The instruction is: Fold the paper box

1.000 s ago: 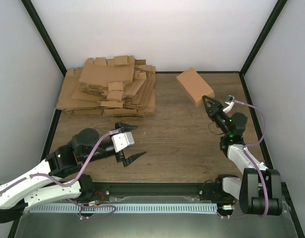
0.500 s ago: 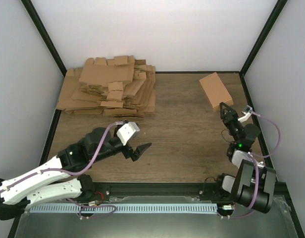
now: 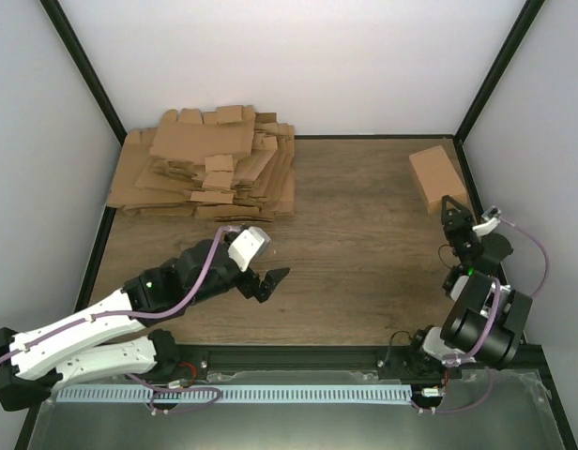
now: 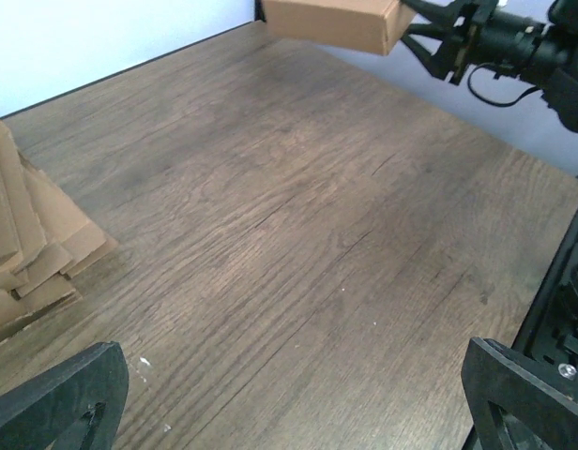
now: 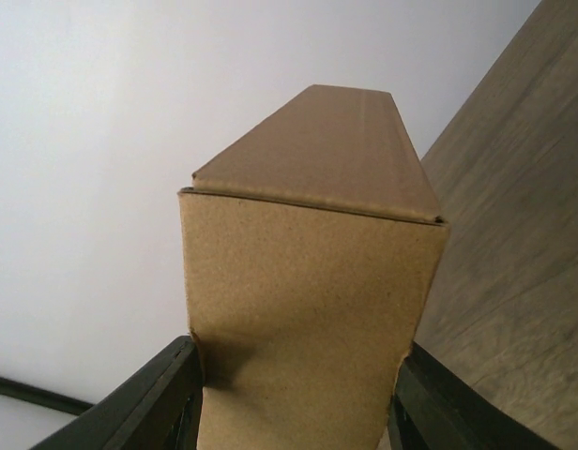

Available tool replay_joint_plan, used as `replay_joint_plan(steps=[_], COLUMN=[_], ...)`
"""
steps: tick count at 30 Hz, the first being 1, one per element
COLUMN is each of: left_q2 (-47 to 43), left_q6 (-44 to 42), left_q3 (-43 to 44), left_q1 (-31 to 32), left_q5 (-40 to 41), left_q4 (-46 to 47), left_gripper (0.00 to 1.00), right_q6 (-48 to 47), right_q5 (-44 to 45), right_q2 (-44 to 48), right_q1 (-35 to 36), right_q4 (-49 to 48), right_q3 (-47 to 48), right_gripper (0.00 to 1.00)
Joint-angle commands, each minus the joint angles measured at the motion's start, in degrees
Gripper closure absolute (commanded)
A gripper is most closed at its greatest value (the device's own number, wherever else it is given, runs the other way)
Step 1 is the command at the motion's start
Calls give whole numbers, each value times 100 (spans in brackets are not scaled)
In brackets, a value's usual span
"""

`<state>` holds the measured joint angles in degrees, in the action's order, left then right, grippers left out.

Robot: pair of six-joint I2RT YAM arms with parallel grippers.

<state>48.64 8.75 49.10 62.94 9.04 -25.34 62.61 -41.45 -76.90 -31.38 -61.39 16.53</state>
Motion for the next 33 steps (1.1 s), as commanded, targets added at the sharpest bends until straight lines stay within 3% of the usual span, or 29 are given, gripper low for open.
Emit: replay_joint_plan(steps=[1,6,15,20,29,33], left_q2=[86,175,160,346,638,728], left_q6=[268,411,631,644,618,619], left_q3=[4,-117,-343,-336,-308,-303], left_q1=[-7,-12,-40,-90,-198,-222], left_q5=[275,177,30,26,-259,-330], left_q4=[69,317,830,917,1087,1084], left_gripper=[0,0,0,0,0,0], right_q6=[110,634,1465,1576,1588,1429], right_q5=[127,671,797,1070,1567,1721], right_q2=[-204,-728,-2952,-3817,-4665,-4581], right_q1=[-209,-207,-202,-62,324,446], right_q4=[-94,-486,-1570,-1716,-2196,-1981], right_q3=[423,685,1858,2504,3022,3114], right_gripper=[76,76,74,73,73,74])
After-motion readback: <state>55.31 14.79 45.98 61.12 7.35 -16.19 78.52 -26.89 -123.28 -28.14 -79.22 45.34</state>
